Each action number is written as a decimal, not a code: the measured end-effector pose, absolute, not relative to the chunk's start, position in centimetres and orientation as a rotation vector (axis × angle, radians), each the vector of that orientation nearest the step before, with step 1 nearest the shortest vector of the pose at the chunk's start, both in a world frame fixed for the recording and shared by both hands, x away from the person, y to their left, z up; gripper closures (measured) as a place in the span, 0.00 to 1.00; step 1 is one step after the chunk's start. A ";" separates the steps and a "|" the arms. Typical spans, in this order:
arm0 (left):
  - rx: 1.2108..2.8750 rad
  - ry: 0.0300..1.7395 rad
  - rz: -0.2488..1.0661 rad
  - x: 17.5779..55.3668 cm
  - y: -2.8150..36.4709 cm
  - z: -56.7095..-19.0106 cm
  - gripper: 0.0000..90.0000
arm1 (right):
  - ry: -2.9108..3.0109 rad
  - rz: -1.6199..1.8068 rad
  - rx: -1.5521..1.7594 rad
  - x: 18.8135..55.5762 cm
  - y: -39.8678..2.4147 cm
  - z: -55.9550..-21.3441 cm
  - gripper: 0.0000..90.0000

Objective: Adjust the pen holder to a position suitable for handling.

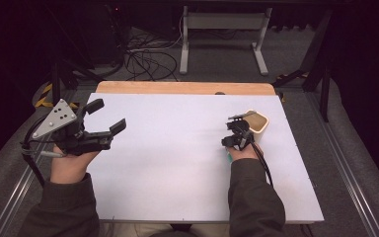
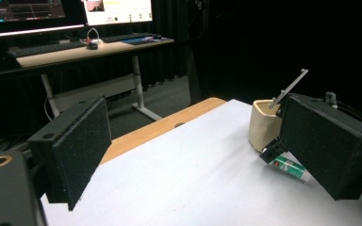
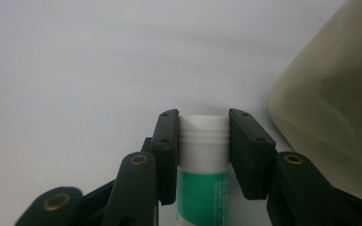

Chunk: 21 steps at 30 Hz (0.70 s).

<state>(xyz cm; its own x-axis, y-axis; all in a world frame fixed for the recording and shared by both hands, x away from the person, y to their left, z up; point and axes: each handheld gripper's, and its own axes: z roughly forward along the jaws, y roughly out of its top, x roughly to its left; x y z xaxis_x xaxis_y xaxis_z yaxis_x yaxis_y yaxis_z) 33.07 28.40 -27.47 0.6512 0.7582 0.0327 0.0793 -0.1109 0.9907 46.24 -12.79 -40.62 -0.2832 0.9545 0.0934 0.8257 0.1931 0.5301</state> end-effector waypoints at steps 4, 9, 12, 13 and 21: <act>1.595 0.711 0.664 33.1 28.3 -27.7 0.12 | 2.208 0.829 1.627 45.7 -12.9 -39.7 0.73; 1.599 0.714 0.666 33.2 27.9 -28.0 0.12 | 2.187 0.964 1.526 45.2 -13.4 -38.8 0.73; 1.599 0.715 0.664 33.3 27.5 -28.1 0.12 | 2.168 1.060 1.472 45.0 -13.7 -38.2 0.73; 1.605 0.714 0.664 33.3 27.4 -28.1 0.12 | 2.156 1.082 1.450 44.9 -13.8 -38.1 0.73; 1.626 0.712 0.655 33.3 26.0 -28.8 0.12 | 2.066 1.288 1.309 44.0 -14.3 -36.9 0.73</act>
<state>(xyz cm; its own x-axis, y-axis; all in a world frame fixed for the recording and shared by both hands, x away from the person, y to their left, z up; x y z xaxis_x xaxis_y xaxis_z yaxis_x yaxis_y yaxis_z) 33.31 25.98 -28.81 0.6562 0.7538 0.0345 0.0969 -0.1295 0.9868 44.01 -14.35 -36.95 -0.4967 0.8549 0.1499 0.5110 0.1484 0.8467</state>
